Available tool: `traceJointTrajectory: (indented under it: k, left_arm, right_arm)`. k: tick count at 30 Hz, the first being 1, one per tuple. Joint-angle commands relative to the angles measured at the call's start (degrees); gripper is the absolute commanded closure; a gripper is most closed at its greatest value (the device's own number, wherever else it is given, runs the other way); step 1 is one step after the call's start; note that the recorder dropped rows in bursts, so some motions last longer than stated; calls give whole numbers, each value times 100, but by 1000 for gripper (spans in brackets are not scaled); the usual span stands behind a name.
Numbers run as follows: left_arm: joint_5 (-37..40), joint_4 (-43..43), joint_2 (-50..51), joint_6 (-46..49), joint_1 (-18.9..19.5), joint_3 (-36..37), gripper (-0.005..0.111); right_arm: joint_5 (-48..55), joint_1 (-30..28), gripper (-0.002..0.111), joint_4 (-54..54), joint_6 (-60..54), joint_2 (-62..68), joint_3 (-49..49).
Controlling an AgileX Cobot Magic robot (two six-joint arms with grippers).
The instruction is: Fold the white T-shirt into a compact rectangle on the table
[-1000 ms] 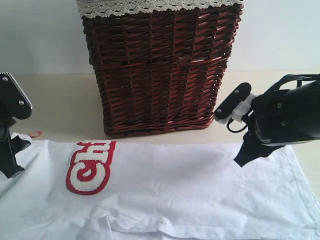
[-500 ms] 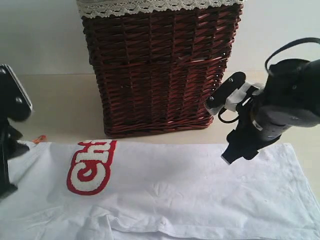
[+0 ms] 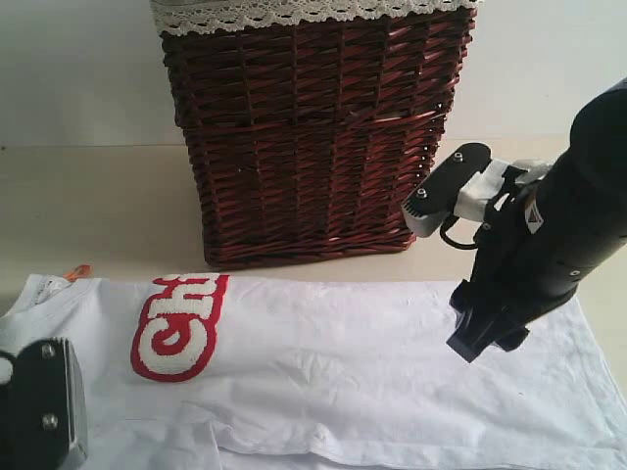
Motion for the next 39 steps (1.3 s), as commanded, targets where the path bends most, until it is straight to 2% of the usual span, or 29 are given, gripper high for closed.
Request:
traceJointTrajectory:
  k: [1,9,16,19,24,28,30,34,36,39]
  left_arm:
    - [-408,-537,184,289,-338,370,44]
    - [-1270,12,567,298,-866,740,45]
    - [-1805,23,1210,304,-1759,811,45]
    - [-2063,27,1437,108,-2021,811,45]
    - [-2576,26,1942,-338,-2099,811,45]
    - [-2653,26,2451,-507,-2099,811,46]
    - [-2630,26,2637,-507,-2099,798,57]
    - [-2363,40,2746,-487,-2099,569,106]
    - [-2062,78,2746,-486,-2099,444,107]
    - [-1048,558,2736,-486,-2099,213,107]
  right_arm:
    - [288,-27,46,88,-45,-67,-28]
    - [369,-27,46,102,-21,-67,-28]
    - [368,-27,46,102,-8,-67,-28]
    - [368,-27,46,102,19,-67,-28]
    - [356,-27,46,67,130,-67,-28]
    - [356,-27,46,67,130,-67,-28]
    - [369,-27,46,67,126,-67,-28]
    - [369,-27,46,56,126,-67,-28]
    - [369,-27,46,56,126,-67,-28]
    - [346,-27,46,56,126,-67,-28]
